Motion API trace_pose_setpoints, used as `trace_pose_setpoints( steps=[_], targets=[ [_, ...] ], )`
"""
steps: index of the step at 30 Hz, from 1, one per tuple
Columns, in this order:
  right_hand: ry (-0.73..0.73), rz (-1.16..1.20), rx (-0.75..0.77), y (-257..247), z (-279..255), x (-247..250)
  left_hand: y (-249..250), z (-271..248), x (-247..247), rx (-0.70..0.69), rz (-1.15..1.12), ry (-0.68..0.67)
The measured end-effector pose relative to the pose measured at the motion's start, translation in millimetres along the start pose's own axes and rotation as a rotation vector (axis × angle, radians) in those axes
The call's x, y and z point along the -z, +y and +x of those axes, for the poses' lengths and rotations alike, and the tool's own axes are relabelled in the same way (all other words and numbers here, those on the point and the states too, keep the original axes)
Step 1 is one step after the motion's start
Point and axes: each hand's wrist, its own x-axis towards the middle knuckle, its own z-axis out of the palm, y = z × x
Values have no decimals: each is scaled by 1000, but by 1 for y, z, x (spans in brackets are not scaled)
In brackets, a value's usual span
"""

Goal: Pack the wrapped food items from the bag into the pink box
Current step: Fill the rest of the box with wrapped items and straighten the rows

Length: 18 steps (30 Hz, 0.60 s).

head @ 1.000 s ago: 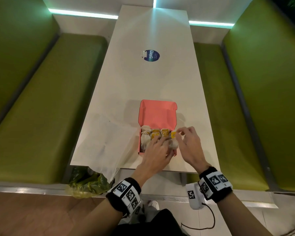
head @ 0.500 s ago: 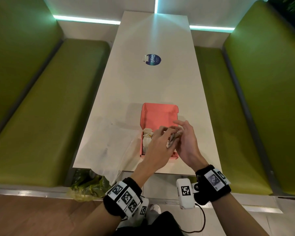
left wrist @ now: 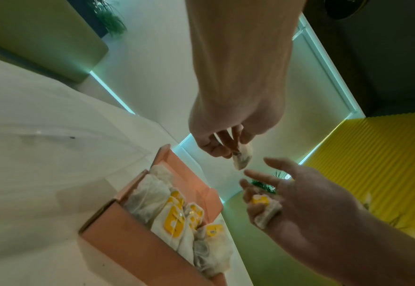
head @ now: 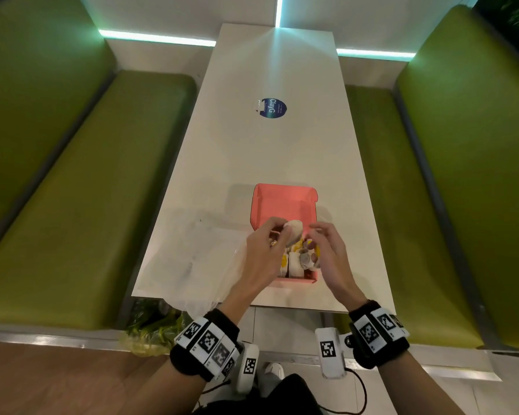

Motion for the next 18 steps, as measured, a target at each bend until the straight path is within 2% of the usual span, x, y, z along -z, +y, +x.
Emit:
trace_pose_setpoints(
  steps=[2,5,10,13,18],
  targets=[
    [-51,-80,122,-4,-1,1,2,2,7,-2,-13,9],
    [-108,-126,187,-12,-1,-9,5,2,15,-16,-48,1],
    [-55,-71,213,-15,0,-19,2,1,27,-8,-90,-45],
    [-64,-99,184,-15,0,-19,5,-3,32,-52,-118,-107],
    [-121,-223,163,-19,-2,-9,0,-5,46,-131,59,-175]
  ],
)
